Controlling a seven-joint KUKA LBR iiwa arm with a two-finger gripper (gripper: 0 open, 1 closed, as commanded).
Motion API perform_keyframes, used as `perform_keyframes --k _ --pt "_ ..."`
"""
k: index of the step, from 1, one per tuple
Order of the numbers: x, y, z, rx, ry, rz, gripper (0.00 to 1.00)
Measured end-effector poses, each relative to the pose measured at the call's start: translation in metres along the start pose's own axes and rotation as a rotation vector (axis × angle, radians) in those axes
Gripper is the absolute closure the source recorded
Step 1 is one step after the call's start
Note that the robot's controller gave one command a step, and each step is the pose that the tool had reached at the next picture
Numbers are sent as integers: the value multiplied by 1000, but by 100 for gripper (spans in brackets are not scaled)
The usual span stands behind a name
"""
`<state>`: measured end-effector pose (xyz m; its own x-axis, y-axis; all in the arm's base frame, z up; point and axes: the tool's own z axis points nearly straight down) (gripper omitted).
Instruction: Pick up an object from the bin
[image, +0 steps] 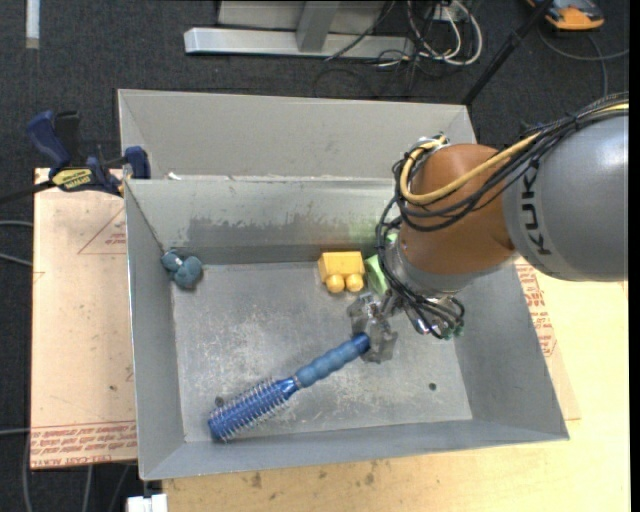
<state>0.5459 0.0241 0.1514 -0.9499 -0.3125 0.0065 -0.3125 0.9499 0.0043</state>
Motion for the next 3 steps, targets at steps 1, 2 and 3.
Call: perform_keyframes --k 1,2,3 --pt "-2 -2 -4 3 -8 2 0" --pt "2 26 85 1 -2 -198 0" --pt "18 14 82 3 -5 -212 0"
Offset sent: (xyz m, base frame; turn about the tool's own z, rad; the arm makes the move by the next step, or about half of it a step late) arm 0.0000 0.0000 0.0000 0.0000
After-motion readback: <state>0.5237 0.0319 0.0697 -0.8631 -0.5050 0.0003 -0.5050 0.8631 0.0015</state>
